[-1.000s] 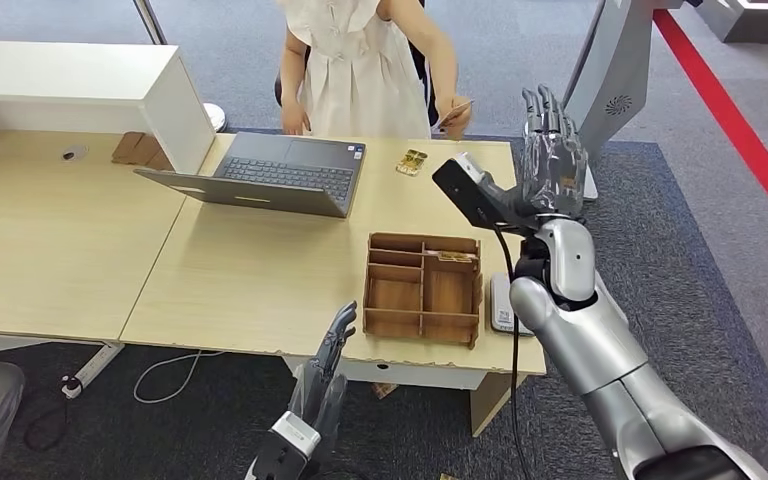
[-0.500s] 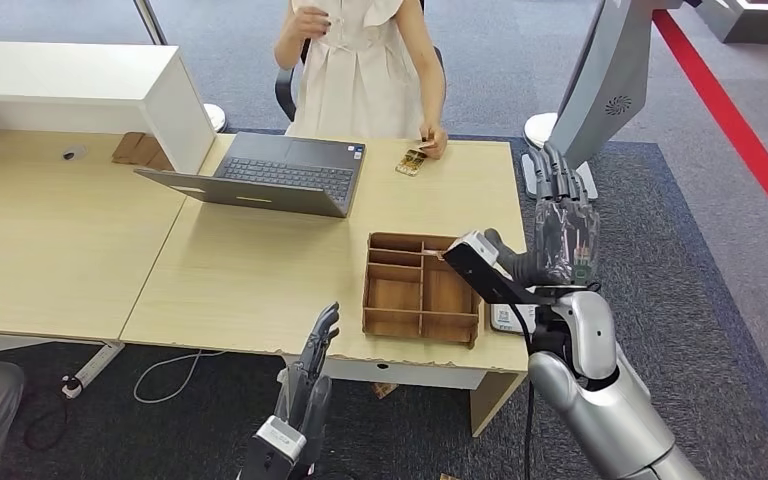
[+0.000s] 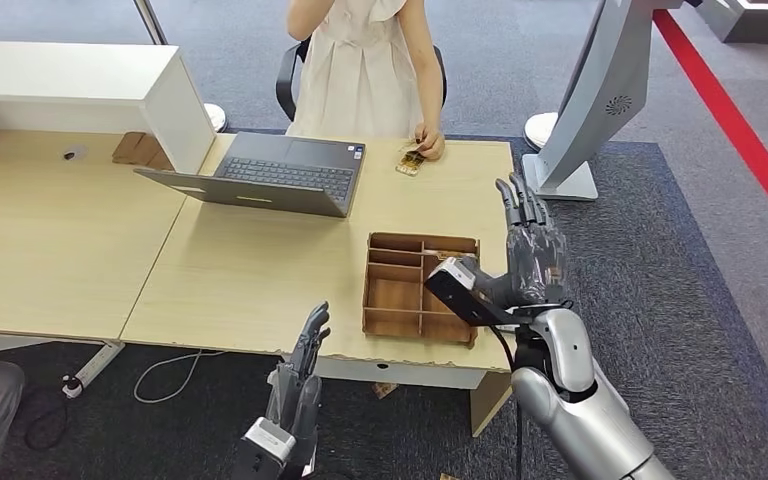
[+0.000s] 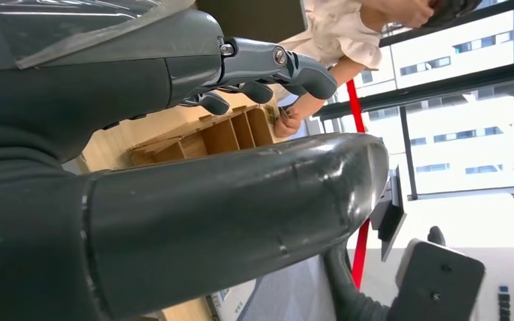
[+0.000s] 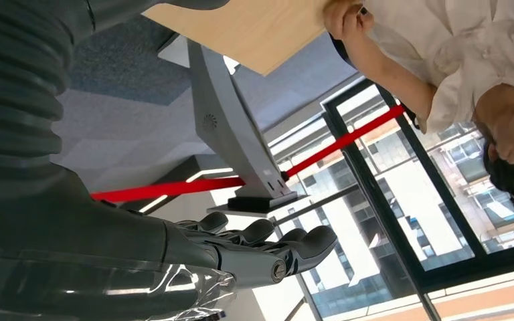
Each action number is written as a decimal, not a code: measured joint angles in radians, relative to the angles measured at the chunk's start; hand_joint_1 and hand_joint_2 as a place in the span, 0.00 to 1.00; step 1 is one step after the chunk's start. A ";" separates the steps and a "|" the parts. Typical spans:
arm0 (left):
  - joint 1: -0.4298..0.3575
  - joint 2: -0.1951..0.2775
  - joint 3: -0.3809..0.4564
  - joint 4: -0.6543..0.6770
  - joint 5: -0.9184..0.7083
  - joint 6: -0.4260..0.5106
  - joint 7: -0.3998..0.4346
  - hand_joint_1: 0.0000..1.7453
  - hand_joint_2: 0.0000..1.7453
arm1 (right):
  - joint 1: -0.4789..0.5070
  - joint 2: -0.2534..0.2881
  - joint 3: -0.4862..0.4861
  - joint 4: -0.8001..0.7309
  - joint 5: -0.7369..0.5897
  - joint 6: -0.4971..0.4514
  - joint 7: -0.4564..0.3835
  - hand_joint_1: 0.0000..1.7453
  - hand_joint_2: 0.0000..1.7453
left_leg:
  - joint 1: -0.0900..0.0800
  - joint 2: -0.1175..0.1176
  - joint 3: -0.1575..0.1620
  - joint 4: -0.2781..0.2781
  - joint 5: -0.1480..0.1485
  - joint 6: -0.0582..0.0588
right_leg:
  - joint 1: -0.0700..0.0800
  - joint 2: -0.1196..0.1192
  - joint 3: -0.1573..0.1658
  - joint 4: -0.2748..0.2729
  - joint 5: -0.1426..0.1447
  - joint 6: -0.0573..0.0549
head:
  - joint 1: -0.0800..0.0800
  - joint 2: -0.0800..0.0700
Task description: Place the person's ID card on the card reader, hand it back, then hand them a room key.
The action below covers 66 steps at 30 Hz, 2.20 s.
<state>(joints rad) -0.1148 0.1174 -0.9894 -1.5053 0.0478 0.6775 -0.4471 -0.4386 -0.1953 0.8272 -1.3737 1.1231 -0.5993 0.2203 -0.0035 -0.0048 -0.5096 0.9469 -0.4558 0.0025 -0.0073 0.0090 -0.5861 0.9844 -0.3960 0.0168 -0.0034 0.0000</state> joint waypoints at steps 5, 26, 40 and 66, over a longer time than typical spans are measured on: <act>0.005 -0.002 0.008 0.000 0.008 0.000 -0.015 0.00 0.00 | -0.023 0.040 0.022 0.094 -0.024 -0.007 -0.031 0.00 1.00 | 0.000 0.000 0.000 0.000 0.000 0.000 | 0.000 0.000 0.000 0.000 0.000 0.000 | 0.000 0.000; 0.005 -0.009 0.015 0.011 0.048 -0.003 -0.055 0.00 0.00 | -0.073 0.136 0.072 0.341 -0.055 -0.036 -0.067 0.00 1.00 | 0.000 0.000 0.001 0.000 0.000 0.000 | 0.000 0.000 0.000 0.000 0.000 0.000 | 0.000 0.000; -0.008 -0.021 0.014 0.041 0.070 -0.005 -0.080 0.00 0.00 | -0.100 0.166 0.093 0.437 0.070 -0.084 -0.031 0.00 1.00 | 0.000 0.000 0.001 0.000 0.000 0.000 | 0.000 0.000 0.000 0.000 0.000 0.000 | 0.000 0.000; -0.003 -0.034 0.033 0.056 0.061 -0.001 -0.091 0.00 0.00 | -0.140 0.193 0.089 0.543 0.161 -0.092 0.005 0.00 1.00 | 0.000 0.000 0.001 0.000 0.000 0.000 | 0.000 0.000 0.000 0.000 0.000 0.000 | 0.000 0.000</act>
<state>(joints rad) -0.1178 0.0837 -0.9564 -1.4496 0.1087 0.6767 -0.5385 -0.5782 -0.0027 0.9160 -0.8305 1.2842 -0.6916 0.2257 -0.0035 -0.0045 -0.5084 0.9469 -0.4556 0.0023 -0.0073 0.0090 -0.5863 0.9843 -0.3959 0.0169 -0.0034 0.0000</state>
